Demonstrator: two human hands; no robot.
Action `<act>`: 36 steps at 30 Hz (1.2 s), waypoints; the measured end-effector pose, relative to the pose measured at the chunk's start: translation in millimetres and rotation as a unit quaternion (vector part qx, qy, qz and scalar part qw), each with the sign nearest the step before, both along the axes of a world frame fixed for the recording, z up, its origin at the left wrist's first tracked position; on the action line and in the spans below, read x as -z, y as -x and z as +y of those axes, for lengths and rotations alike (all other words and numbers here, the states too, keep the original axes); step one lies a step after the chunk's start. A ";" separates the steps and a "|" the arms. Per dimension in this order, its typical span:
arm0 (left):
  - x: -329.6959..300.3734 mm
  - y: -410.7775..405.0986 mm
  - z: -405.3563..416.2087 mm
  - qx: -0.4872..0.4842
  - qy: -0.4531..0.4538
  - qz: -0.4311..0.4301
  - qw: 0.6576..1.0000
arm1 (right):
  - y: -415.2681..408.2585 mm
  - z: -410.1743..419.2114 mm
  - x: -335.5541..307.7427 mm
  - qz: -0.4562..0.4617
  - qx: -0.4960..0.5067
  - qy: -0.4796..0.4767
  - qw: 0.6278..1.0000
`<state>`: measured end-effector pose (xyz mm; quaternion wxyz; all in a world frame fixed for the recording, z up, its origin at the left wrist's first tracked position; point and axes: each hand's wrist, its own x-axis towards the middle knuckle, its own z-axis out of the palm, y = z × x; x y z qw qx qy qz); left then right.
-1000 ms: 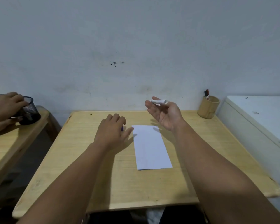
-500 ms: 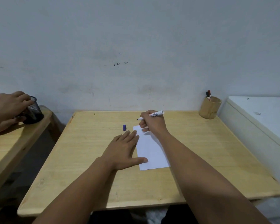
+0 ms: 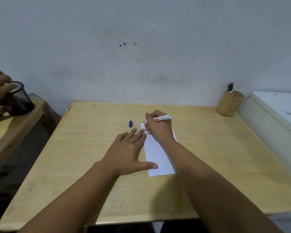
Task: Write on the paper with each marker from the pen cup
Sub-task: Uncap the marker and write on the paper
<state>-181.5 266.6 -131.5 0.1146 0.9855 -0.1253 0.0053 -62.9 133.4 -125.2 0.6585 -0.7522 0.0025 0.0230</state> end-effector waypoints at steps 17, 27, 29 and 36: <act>0.5 12.8 3.4 -0.029 -0.021 0.048 0.998 | -8.1 1.5 8.9 0.008 0.002 0.000 1.000; 0.0 13.0 3.1 -0.028 -0.021 0.050 0.998 | -4.9 0.8 7.6 -0.006 -0.005 0.029 1.000; 0.0 13.1 3.2 -0.027 -0.023 0.050 0.998 | -4.5 1.3 7.9 -0.012 -0.005 0.040 0.999; 1.4 11.1 3.9 -0.028 -0.028 0.052 0.998 | -4.0 2.5 7.4 -0.026 -0.005 0.076 0.997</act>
